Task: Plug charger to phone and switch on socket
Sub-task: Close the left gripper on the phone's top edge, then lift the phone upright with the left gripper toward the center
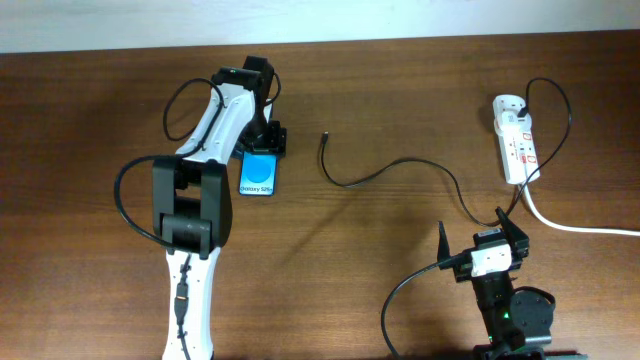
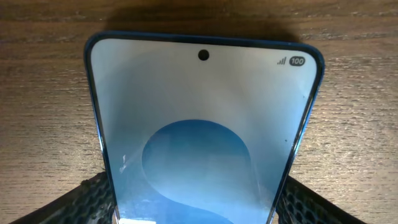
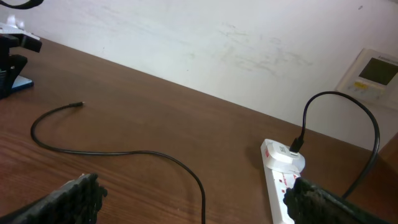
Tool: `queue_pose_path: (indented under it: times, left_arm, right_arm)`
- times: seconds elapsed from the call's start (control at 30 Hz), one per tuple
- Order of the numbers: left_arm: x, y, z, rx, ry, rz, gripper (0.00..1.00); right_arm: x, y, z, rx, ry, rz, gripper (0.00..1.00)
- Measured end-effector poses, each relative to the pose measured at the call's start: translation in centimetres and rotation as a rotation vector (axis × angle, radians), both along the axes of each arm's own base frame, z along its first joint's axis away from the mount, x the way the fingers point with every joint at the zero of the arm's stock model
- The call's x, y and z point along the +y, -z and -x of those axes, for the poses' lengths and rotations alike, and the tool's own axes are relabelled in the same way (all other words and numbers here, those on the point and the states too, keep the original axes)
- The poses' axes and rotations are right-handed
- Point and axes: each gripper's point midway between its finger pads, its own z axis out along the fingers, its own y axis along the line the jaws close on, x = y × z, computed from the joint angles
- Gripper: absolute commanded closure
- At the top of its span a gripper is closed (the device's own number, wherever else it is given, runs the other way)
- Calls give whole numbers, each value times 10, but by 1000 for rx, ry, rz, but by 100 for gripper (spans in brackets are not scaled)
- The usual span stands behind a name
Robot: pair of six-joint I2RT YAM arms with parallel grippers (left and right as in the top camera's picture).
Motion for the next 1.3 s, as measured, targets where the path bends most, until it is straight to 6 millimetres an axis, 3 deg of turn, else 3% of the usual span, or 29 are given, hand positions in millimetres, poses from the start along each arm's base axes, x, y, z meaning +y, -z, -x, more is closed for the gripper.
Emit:
queue_pose_path:
  times: [0.37,0.63,0.83,1.0,1.13,1.3]
  left_arm:
    - [-3,-2,-2,1,-73,42,35]
    - [-10,-4,-3,15,-160,117,34]
    - [-16,-9,-5,46,-276,230,41]
    - [-29,-15,-4,109,-352,395,60]
    - [-45,-20,-3,171,-389,540,89]
    - [-60,-35,-2,235,-434,693,100]
  right_arm:
    - [0,0,0,0,-1,0,2]
    - [0,0,0,0,0,0,2]
    - [0,0,0,0,0,0,2]
    - [0,0,0,0,0,0,2]
    - [0,0,0,0,0,0,2]
    - [0,-1,0,-3,-1,0,2]
